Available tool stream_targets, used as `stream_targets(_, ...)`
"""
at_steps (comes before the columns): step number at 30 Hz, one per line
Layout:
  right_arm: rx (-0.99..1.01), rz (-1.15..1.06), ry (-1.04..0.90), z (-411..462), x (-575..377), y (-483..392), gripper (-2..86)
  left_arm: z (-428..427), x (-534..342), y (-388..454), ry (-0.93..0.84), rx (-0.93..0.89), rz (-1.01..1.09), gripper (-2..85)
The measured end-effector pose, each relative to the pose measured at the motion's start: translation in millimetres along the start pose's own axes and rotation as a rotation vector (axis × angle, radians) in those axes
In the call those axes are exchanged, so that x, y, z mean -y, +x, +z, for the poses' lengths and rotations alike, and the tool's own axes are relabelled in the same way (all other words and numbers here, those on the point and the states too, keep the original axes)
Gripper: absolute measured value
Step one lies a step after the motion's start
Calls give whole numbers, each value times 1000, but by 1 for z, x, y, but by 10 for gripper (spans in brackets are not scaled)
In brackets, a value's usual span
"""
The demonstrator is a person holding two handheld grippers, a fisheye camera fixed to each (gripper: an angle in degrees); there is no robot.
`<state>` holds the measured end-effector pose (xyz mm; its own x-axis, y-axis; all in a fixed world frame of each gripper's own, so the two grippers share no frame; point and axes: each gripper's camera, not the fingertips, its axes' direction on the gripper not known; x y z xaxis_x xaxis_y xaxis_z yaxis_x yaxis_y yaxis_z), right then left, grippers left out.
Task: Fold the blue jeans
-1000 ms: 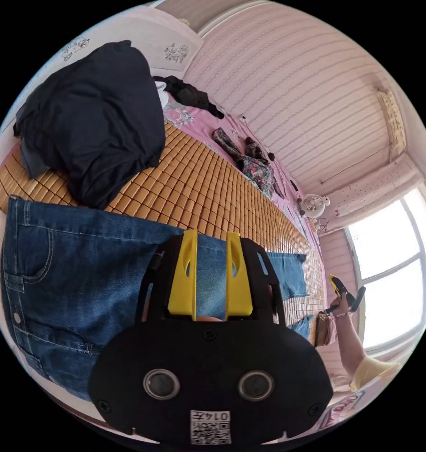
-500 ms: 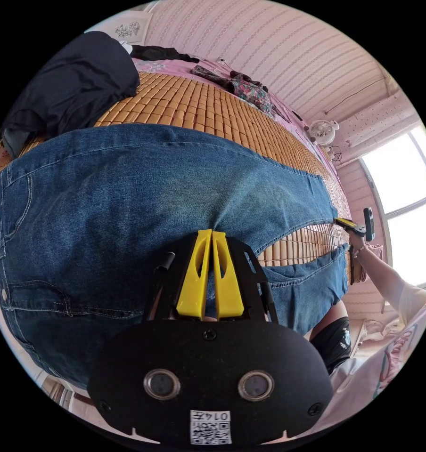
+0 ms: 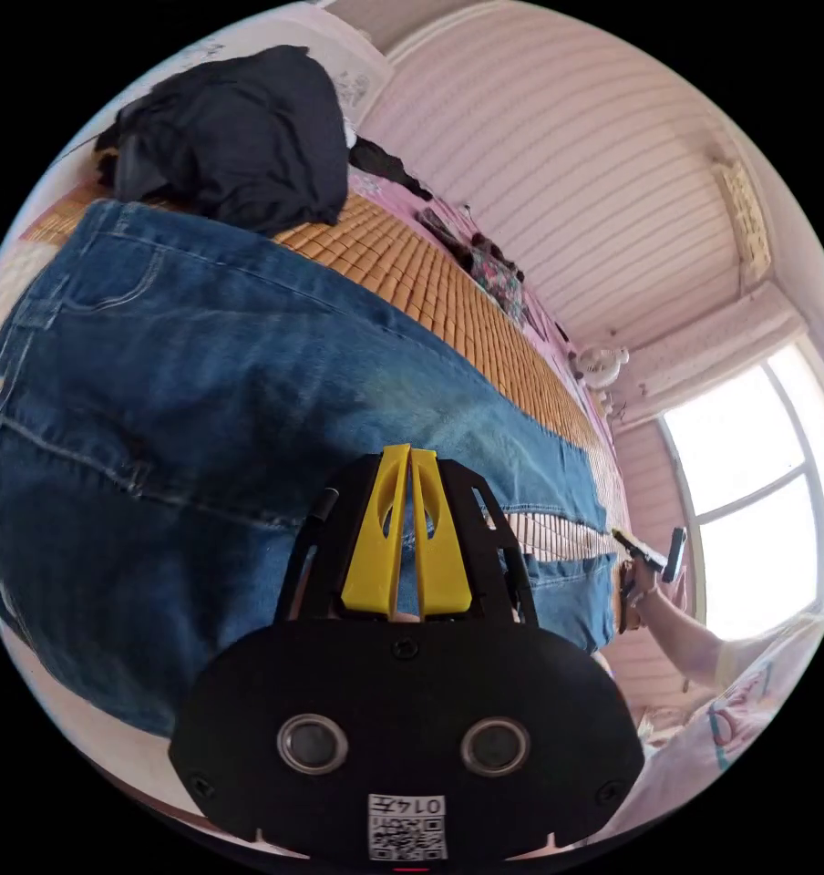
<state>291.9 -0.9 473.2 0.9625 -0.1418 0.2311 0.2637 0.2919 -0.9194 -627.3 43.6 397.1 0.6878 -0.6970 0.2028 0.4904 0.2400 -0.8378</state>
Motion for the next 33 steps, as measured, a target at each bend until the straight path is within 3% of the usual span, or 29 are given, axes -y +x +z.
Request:
stream_targets(4,66,110,72,-31,-69,42,4,-78,-36,-49,100,252,-80,26)
stream_targets(9,127,324,-20,-41,-151,100,7,-169,-106,-139,275,436,-462,75)
stream_targets(14,245,582,-77,-39,-215,147,53,-179,-143,-186,383,207,-728,127)
stream_targets(16,294,653,-74,-38,-236,163,76,-178,-143,-196,413,145,-772,103)
stream_targets(20,319,753,-125,-27,-259,187,96,-181,-125,-208,361,44,-745,48)
stream_targets(26,397,840,-175,-2,-277,214,106,-209,-103,-185,200,192,-532,4)
stream_targets(33,481,831,-167,0,-286,231,52,-239,-96,-140,213,204,-328,-5)
